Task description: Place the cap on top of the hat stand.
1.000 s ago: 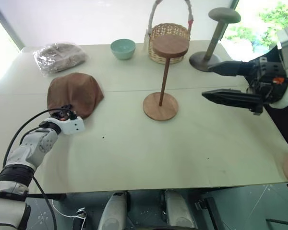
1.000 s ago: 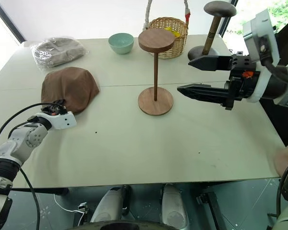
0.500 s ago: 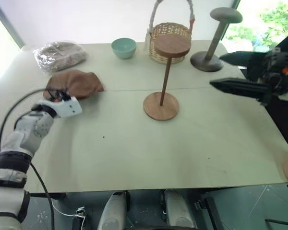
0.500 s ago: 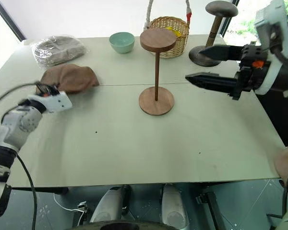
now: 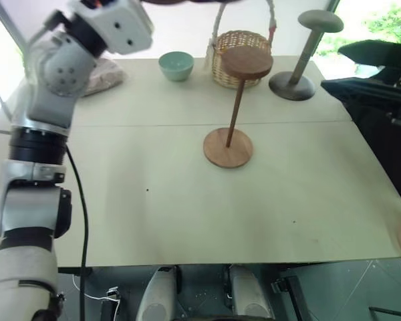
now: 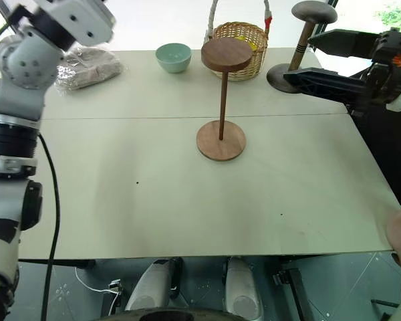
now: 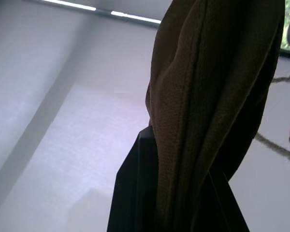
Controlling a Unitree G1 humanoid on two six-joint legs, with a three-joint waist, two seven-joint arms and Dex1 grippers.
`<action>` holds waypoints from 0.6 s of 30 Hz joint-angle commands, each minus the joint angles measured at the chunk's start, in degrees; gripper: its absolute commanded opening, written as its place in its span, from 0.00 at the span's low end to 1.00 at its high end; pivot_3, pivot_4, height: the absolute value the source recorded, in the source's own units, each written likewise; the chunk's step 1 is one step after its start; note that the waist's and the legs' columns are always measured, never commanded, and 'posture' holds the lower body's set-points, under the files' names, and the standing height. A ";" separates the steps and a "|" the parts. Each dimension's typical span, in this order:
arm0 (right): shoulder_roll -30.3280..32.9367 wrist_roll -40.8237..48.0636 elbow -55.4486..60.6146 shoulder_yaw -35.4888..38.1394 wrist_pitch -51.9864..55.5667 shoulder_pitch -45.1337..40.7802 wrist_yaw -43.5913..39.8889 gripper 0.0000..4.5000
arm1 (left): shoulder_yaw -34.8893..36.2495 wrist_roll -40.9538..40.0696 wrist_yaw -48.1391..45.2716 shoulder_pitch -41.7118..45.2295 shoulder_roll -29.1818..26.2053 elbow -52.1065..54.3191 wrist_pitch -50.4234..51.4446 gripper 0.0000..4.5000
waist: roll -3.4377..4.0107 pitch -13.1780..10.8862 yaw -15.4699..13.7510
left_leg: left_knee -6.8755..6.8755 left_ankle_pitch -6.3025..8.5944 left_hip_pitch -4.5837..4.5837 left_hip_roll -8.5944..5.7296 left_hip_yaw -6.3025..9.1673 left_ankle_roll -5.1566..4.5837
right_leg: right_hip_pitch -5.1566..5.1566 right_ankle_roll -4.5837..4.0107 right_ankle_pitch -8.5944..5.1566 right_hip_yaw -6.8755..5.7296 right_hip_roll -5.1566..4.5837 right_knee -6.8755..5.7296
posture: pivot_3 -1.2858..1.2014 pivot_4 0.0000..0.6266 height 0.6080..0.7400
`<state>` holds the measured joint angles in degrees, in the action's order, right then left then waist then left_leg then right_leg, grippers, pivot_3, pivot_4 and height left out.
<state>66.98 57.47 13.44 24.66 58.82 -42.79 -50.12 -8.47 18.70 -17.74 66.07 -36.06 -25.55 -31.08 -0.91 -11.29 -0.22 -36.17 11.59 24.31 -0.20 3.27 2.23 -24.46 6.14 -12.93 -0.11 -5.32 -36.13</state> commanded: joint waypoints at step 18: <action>0.21 7.14 2.86 7.18 2.43 2.27 7.54 1.00 | -2.22 -2.17 -6.08 -4.03 4.33 6.17 -7.60 0.01 | 0.02 0.01 -0.21 | -0.04 -0.01 0.02 0.00 0.00 -0.01 | 0.00 0.00 0.01 0.03 0.00 0.00 | 0.52 0.24 1.00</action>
<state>66.73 63.69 15.17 29.78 61.76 -40.20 -43.07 -12.37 18.29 -23.35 62.01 -31.39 -22.20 -38.90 -0.88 -11.28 -0.43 -36.23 11.58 24.35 -0.20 3.26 2.23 -24.46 6.13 -12.92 -0.08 -5.32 -36.13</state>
